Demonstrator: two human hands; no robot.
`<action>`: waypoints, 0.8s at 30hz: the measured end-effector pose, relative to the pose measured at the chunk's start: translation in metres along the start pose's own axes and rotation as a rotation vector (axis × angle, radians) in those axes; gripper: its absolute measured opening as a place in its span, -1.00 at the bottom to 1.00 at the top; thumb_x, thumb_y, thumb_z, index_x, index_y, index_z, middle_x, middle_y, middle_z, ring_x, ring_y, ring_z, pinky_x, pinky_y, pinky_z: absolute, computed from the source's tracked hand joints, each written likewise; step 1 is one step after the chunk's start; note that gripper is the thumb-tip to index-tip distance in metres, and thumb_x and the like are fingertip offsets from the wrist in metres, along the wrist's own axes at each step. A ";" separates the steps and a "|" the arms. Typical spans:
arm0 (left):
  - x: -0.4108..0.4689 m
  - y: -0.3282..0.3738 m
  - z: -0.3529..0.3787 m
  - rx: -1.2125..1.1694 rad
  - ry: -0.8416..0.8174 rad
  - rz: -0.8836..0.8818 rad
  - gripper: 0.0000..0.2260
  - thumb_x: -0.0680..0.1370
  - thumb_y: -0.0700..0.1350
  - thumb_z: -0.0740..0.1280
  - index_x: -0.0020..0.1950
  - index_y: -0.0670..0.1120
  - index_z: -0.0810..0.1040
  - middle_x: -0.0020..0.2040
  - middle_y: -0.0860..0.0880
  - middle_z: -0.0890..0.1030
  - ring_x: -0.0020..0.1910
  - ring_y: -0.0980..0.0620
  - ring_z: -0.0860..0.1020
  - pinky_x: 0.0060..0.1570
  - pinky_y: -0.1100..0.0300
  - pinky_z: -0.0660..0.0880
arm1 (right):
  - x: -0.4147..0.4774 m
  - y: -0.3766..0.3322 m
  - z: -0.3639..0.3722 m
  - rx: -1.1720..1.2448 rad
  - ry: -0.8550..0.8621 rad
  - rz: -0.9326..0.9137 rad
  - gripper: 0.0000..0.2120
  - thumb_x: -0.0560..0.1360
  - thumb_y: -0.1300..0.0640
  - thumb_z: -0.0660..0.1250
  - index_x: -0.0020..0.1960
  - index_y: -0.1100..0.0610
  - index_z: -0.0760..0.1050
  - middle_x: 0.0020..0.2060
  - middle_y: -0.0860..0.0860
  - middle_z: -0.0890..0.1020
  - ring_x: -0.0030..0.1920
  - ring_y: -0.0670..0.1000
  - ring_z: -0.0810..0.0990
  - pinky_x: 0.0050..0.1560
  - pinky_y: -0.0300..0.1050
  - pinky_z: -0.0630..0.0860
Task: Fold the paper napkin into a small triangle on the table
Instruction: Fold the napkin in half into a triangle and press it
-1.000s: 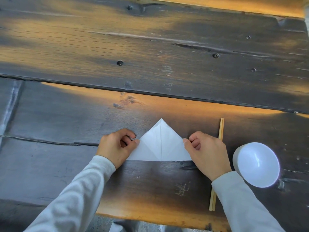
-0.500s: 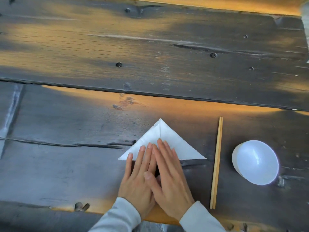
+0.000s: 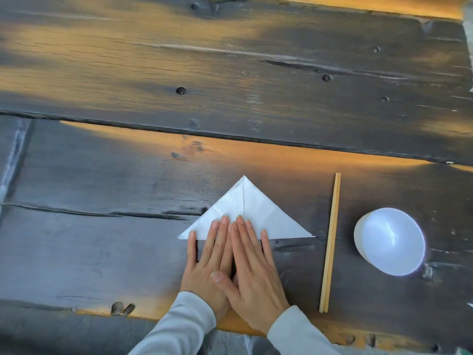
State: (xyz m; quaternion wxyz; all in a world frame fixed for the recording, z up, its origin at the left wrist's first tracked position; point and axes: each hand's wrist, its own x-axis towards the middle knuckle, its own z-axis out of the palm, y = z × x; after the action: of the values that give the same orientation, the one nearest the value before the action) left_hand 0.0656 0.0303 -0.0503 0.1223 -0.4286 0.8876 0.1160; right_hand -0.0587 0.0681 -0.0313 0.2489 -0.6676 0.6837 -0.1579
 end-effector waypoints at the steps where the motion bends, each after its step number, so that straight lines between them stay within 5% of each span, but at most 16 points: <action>1: 0.000 -0.001 0.000 0.006 -0.005 0.004 -0.32 0.53 0.08 0.13 0.60 -0.16 0.12 0.62 -0.20 0.07 0.60 -0.19 0.08 0.49 -0.35 -0.10 | 0.000 0.001 0.001 -0.023 -0.006 0.001 -0.23 0.66 -0.31 -0.07 0.62 0.26 0.08 0.64 0.11 0.07 0.65 0.06 -0.04 0.56 0.22 -0.04; 7: 0.002 -0.002 0.002 -0.031 0.043 -0.018 -0.37 0.66 0.17 -0.11 0.58 -0.22 0.16 0.60 -0.18 0.16 0.58 -0.15 0.15 0.51 -0.31 -0.05 | -0.010 0.013 0.000 -0.176 -0.039 0.077 -0.19 0.64 -0.35 -0.07 0.63 0.24 0.06 0.64 0.14 0.07 0.64 0.12 -0.01 0.55 0.27 -0.04; 24: -0.012 -0.041 0.005 -0.001 0.066 -0.017 -0.26 0.61 0.33 -0.03 0.60 -0.18 0.12 0.62 -0.13 0.14 0.60 -0.12 0.11 0.49 -0.28 0.13 | -0.034 0.040 -0.004 -0.341 -0.014 0.219 -0.17 0.61 -0.38 0.03 0.65 0.16 0.00 0.65 0.18 0.03 0.64 0.18 -0.05 0.57 0.24 -0.02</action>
State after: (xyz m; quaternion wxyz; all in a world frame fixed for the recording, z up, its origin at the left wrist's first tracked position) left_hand 0.1057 0.0159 -0.0553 0.0937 -0.4397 0.8875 0.1010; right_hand -0.0951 0.1034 -0.0459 0.1528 -0.6228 0.7672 -0.0072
